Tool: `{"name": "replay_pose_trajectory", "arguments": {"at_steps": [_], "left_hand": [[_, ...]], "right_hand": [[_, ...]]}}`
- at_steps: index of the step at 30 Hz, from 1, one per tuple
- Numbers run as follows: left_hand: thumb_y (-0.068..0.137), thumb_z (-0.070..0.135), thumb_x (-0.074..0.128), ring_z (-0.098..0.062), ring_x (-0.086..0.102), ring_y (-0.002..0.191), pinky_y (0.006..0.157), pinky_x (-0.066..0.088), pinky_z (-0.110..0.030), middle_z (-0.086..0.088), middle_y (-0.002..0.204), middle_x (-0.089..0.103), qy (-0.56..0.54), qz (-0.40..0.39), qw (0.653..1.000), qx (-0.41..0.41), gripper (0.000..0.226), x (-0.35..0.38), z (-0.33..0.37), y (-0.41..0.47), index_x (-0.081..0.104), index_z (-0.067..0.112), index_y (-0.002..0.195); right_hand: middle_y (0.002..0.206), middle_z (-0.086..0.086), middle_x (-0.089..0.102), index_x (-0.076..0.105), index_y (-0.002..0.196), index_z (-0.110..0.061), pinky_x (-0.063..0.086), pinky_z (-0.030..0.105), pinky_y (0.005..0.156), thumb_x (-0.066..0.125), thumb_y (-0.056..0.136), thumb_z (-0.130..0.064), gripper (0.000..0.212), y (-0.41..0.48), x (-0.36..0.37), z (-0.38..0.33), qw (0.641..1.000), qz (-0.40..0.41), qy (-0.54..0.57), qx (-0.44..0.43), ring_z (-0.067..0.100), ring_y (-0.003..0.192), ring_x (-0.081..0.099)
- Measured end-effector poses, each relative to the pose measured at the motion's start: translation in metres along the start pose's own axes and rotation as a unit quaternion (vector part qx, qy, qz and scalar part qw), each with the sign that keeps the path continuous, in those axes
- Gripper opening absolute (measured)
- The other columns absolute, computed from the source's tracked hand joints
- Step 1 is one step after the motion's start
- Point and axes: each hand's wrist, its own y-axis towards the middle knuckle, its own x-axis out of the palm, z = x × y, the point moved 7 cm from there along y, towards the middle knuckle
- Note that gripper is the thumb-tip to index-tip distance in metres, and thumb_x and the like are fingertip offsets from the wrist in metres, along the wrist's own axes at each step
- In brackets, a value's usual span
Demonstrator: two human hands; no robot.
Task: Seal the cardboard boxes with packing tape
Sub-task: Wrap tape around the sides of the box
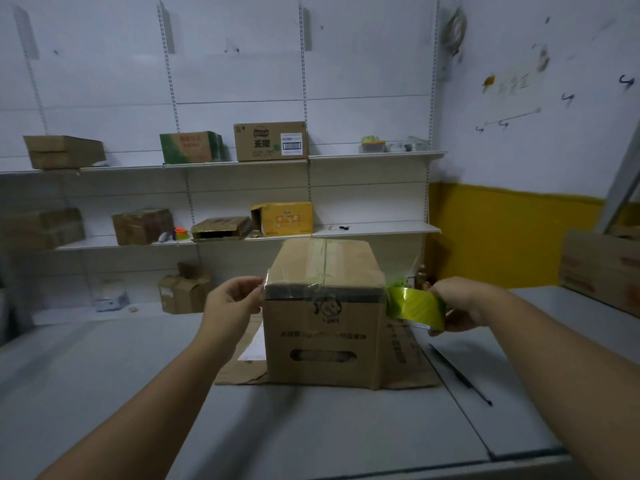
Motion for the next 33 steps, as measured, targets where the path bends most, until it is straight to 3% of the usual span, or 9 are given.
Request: {"name": "replay_pose_trajectory", "arguments": {"at_steps": [4, 7, 10, 14, 16, 18, 21, 24, 33], "left_hand": [[0.094, 0.016, 0.049, -0.022, 0.059, 0.084, 0.074, 0.05, -0.031, -0.009, 0.096, 0.061, -0.126, -0.024, 0.988, -0.083, 0.02, 0.004, -0.013, 0.003, 0.058, 0.012, 0.112], [0.096, 0.021, 0.048, -0.022, 0.059, 0.085, 0.072, 0.049, -0.029, -0.012, 0.092, 0.063, -0.118, -0.031, 0.986, -0.111, 0.02, 0.008, -0.015, 0.001, 0.063, 0.01, 0.104], [0.095, 0.021, 0.049, -0.024, 0.059, 0.088, 0.073, 0.05, -0.03, -0.013, 0.094, 0.063, -0.106, 0.01, 0.988, -0.111, 0.017, 0.006, -0.011, -0.001, 0.063, 0.012, 0.097], [0.096, 0.022, 0.048, -0.023, 0.058, 0.091, 0.075, 0.05, -0.031, -0.012, 0.098, 0.062, -0.079, 0.035, 0.991, -0.104, 0.02, 0.004, -0.01, 0.001, 0.06, 0.01, 0.106], [0.096, 0.022, 0.047, -0.023, 0.056, 0.103, 0.083, 0.05, -0.035, -0.009, 0.111, 0.058, 0.013, 0.072, 0.997, -0.025, 0.021, -0.002, -0.001, 0.004, 0.054, 0.015, 0.114], [0.096, 0.024, 0.045, -0.02, 0.051, 0.115, 0.095, 0.046, -0.04, -0.002, 0.123, 0.053, 0.126, 0.099, 0.976, 0.147, 0.027, -0.002, 0.026, 0.003, 0.05, 0.02, 0.122], [0.09, 0.049, 0.042, -0.01, 0.033, 0.131, 0.108, 0.03, -0.036, 0.008, 0.138, 0.043, 0.38, -0.027, 0.862, 0.336, 0.048, 0.034, 0.056, 0.0, 0.048, 0.024, 0.131], [0.08, 0.064, 0.042, -0.014, 0.04, 0.13, 0.105, 0.035, -0.035, 0.006, 0.144, 0.043, 0.538, -0.125, 0.773, 0.312, 0.07, 0.052, 0.046, 0.009, 0.039, 0.027, 0.139], [0.079, 0.052, 0.061, -0.02, 0.056, 0.111, 0.091, 0.048, -0.036, 0.001, 0.126, 0.058, 0.538, -0.113, 0.774, 0.314, 0.064, 0.048, 0.043, 0.011, 0.046, 0.022, 0.134]], "right_hand": [[0.091, 0.016, 0.059, 0.061, 0.09, -0.006, 0.041, 0.03, 0.061, 0.046, 0.093, -0.012, 0.017, 0.011, -0.011, 0.002, 0.971, 0.175, 0.081, -0.141, 0.026, 0.076, 0.052], [0.081, 0.016, 0.063, 0.062, 0.072, -0.008, 0.035, 0.032, 0.06, 0.047, 0.094, -0.017, 0.029, -0.006, -0.008, 0.001, 0.931, 0.254, 0.096, -0.242, 0.03, 0.078, 0.056], [0.076, 0.017, 0.064, 0.063, 0.068, -0.019, 0.038, 0.032, 0.061, 0.038, 0.1, -0.038, 0.045, -0.019, 0.004, -0.009, 0.929, 0.202, 0.074, -0.299, 0.03, 0.073, 0.058], [0.107, 0.002, 0.069, 0.058, 0.114, -0.028, 0.049, 0.042, 0.092, 0.049, 0.075, -0.068, 0.057, -0.027, 0.02, -0.019, 0.953, -0.004, -0.004, -0.304, 0.021, 0.102, 0.063], [0.112, 0.001, 0.067, 0.046, 0.128, -0.036, 0.05, 0.044, 0.093, 0.067, 0.075, -0.055, 0.06, -0.028, 0.03, -0.024, 0.957, -0.107, 0.017, -0.268, 0.021, 0.102, 0.066], [0.108, 0.01, 0.065, 0.044, 0.125, -0.034, 0.056, 0.041, 0.083, 0.066, 0.087, -0.026, 0.045, -0.034, 0.042, -0.032, 0.955, -0.167, 0.014, -0.243, 0.025, 0.088, 0.071], [0.101, 0.013, 0.066, 0.05, 0.117, -0.028, 0.057, 0.04, 0.077, 0.056, 0.094, -0.025, 0.024, -0.039, 0.048, -0.038, 0.958, -0.167, -0.012, -0.232, 0.026, 0.08, 0.07], [0.1, 0.004, 0.063, 0.059, 0.101, -0.032, 0.054, 0.036, 0.077, 0.046, 0.096, -0.042, 0.017, -0.045, 0.034, -0.043, 0.96, -0.118, -0.08, -0.241, 0.019, 0.082, 0.063], [0.095, -0.002, 0.062, 0.064, 0.093, -0.029, 0.047, 0.026, 0.071, 0.047, 0.096, -0.039, 0.019, -0.088, 0.002, -0.078, 0.913, -0.057, -0.317, -0.25, 0.014, 0.085, 0.056]]}}
